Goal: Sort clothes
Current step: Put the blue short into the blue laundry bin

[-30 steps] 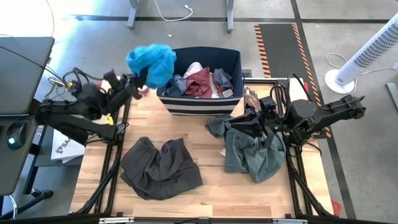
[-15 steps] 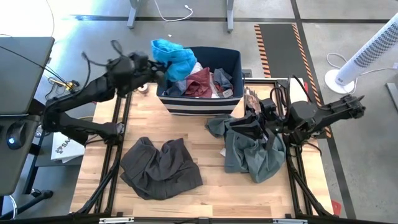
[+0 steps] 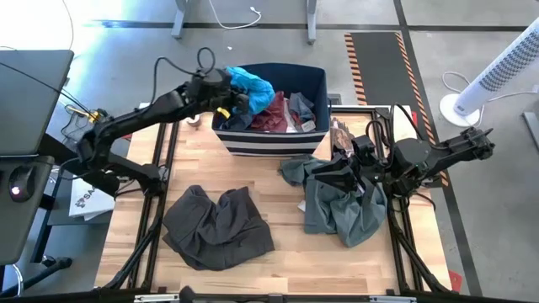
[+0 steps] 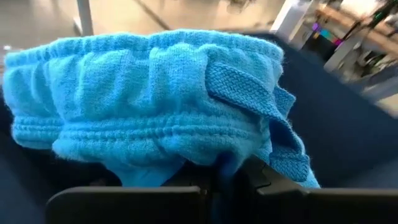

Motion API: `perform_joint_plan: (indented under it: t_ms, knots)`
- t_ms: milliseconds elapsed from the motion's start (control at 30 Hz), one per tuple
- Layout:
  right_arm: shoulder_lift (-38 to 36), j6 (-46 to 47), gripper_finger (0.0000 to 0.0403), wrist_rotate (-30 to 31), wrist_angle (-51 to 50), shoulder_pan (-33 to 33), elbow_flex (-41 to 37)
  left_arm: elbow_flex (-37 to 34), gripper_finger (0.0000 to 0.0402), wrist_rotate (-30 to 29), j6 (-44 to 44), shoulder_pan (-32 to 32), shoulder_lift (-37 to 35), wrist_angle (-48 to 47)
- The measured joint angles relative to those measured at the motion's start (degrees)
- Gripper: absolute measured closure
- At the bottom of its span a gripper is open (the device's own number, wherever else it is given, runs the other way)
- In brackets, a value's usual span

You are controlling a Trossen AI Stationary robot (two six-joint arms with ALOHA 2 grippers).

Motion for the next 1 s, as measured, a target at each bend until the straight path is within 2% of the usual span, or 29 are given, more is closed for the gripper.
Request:
perform_joint_plan:
  t_ms: [200,400,733,1000]
  knots:
    - [0.0,0.6,0.0304,0.0,-0.1,0.0,0.0,0.0,0.0376,4.0,0.1,2.9,4.6,-0.1]
    - [0.0,0.6,0.0304,0.0,-0.4,0.0,0.0,0.0,0.0334,7.1,0.5,4.4,6.8,-0.2]
    - [0.0,2.2,0.0304,0.0,-2.4,0.0,0.0,0.0,0.0237,6.1,6.2,4.2,5.9,0.0]
    - [0.0,2.2,0.0304,0.0,-2.5,0.0,0.0,0.0,0.0211,4.1,9.7,4.2,2.6,0.0]
